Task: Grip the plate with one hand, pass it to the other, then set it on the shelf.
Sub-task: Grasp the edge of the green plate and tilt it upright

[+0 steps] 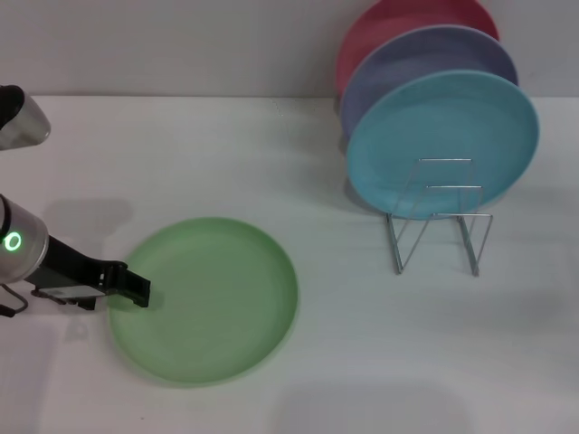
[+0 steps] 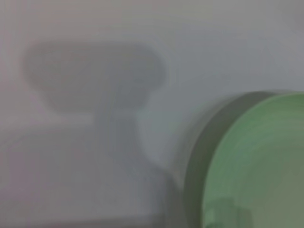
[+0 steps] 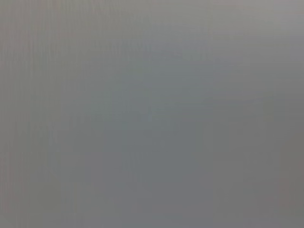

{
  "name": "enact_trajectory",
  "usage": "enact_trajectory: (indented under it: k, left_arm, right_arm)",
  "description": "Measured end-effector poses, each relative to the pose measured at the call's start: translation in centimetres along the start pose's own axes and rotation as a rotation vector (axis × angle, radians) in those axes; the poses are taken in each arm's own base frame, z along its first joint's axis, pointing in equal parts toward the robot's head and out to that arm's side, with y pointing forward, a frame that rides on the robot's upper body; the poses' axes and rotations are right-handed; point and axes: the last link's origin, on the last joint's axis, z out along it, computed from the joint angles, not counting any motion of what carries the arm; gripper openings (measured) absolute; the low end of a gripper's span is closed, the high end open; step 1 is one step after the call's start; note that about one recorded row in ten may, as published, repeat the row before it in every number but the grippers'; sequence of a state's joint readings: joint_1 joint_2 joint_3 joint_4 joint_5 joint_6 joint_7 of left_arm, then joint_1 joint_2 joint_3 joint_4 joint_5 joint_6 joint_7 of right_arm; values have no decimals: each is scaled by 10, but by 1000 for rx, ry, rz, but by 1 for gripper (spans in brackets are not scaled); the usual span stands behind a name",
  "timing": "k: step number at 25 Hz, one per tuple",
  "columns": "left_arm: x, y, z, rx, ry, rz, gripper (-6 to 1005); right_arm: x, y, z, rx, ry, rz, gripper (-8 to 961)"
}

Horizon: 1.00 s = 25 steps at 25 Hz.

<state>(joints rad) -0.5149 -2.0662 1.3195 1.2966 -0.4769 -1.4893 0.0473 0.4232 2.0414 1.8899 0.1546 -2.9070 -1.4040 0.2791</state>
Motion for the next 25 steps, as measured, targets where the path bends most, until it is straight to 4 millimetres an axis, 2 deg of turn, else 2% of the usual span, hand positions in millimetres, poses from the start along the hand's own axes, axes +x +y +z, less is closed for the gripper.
enact_trajectory:
  k: [15,25]
  left_arm:
    - [1,-1,5,3,-3,4,597]
    - [3,0,6,6,-7,18,516]
  right_arm:
    - [0,0,0,0,0,0,671]
    - [0,0,0,-2,-3,0,672]
